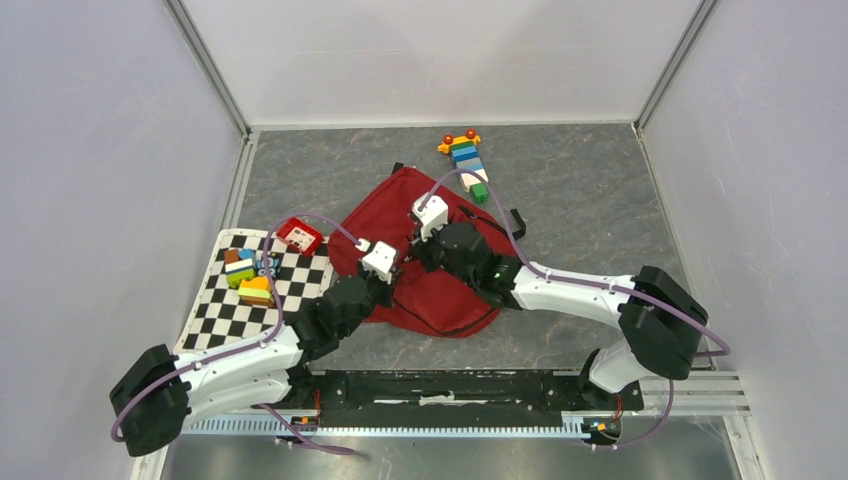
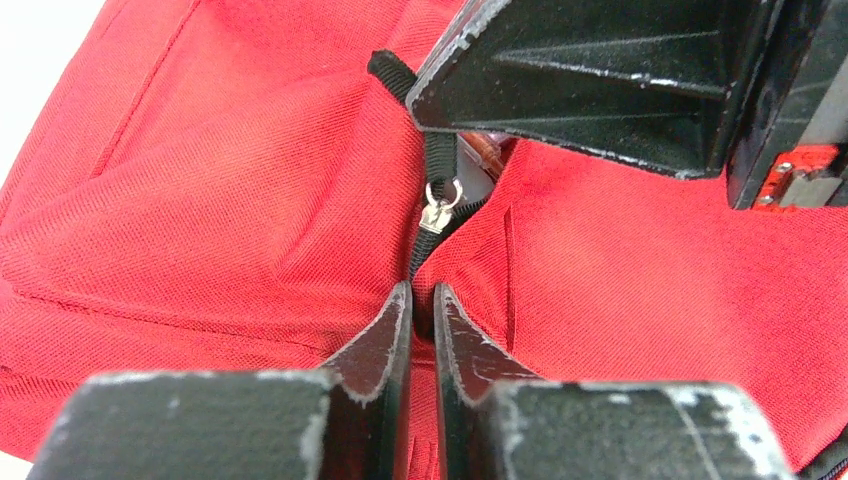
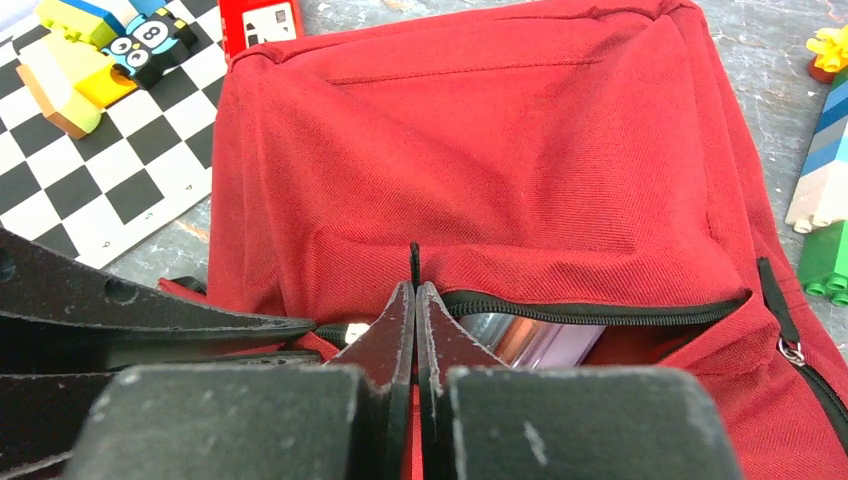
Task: Pack the student bag
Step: Zip the student bag at the center of the board.
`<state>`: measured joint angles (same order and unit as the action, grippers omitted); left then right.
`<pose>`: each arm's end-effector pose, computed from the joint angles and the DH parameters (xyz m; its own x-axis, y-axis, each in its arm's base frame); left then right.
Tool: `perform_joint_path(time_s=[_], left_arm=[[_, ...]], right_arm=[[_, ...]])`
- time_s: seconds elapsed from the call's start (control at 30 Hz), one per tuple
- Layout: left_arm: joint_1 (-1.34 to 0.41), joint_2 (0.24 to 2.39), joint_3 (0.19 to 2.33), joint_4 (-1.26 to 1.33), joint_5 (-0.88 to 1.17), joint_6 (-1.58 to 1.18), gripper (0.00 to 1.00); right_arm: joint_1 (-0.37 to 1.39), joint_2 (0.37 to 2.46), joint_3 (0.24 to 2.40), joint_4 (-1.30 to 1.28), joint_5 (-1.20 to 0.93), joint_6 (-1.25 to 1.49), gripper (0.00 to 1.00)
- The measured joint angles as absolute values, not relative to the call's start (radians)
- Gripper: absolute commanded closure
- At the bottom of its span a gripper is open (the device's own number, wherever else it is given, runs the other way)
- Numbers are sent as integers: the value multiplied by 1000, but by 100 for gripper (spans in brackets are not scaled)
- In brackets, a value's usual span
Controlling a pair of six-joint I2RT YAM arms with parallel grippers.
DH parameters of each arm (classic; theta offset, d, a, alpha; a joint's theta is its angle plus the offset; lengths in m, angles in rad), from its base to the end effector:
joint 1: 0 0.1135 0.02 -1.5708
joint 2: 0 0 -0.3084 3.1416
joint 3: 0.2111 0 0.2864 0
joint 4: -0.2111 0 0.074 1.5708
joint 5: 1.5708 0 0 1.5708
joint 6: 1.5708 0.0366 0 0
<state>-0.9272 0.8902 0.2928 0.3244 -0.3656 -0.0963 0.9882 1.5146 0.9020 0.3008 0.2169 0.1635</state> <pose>0.1277 -0.1485 0.2161 -0.2130 0.1343 -0.9678 0.5224 0.8527 0.0034 0.2106 0.3053 0.2758 -0.2809 -0.1374 -0.9498 -0.6659 0.7406 0.0898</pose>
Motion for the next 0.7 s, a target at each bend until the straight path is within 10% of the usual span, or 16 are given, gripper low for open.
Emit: perform_joint_path(time_s=[0.7], left_arm=[[-934, 789, 293, 155, -397, -223, 98]], right_arm=[[793, 1482, 879, 297, 208, 126, 100]])
